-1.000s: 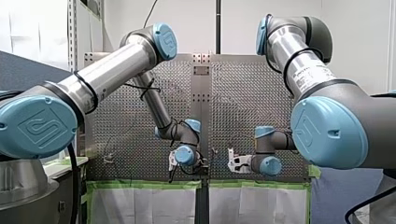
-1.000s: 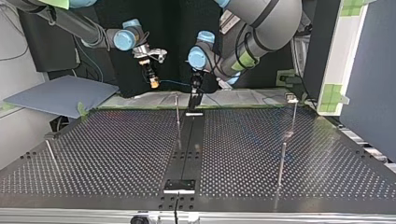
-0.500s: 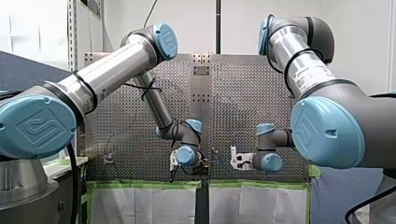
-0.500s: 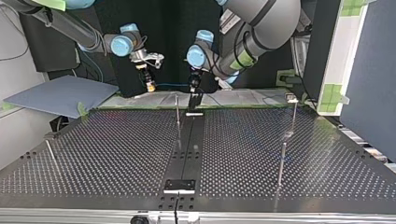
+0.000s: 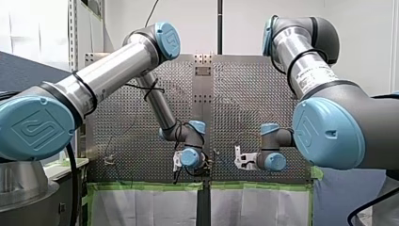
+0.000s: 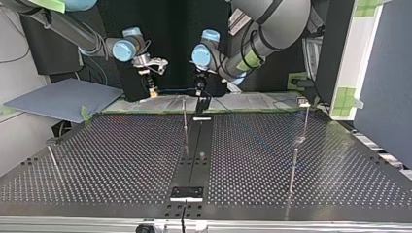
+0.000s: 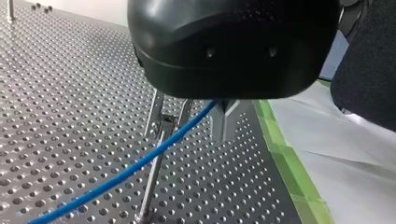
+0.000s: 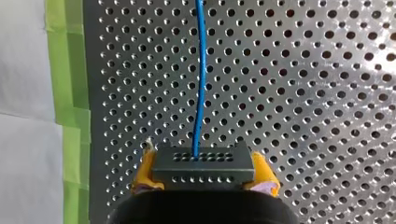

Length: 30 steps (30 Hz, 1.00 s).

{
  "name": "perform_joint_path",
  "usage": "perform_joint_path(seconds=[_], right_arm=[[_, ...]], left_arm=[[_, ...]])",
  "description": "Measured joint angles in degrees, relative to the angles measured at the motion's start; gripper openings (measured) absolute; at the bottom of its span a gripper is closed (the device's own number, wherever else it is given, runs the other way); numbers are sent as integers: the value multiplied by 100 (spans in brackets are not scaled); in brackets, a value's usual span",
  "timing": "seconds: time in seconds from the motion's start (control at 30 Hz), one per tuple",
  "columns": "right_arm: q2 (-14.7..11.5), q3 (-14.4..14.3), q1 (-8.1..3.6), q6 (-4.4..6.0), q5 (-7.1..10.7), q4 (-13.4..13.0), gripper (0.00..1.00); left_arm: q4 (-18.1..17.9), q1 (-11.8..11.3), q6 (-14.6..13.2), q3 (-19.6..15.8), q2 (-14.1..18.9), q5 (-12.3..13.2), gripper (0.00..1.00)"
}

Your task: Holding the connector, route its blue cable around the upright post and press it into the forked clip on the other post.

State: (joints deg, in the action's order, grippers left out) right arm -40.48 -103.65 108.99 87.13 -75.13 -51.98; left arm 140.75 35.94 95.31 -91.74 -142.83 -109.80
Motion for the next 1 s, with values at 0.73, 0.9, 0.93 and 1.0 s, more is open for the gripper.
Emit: perform_joint_path(seconds=[0.73, 0.9, 0.93, 1.0], right_arm=[[5, 166, -213, 56, 9, 48, 2], [7, 188, -273, 67, 17, 52, 2], [7, 191, -280, 68, 19, 54, 2], [6, 196, -289, 69, 22, 59, 2]], left_arm=[[5, 28, 48, 212, -2, -142, 0], [21, 14, 49, 226, -2, -117, 0], [24, 8, 49, 229, -2, -108, 0], [29, -3, 50, 232, -2, -80, 0]])
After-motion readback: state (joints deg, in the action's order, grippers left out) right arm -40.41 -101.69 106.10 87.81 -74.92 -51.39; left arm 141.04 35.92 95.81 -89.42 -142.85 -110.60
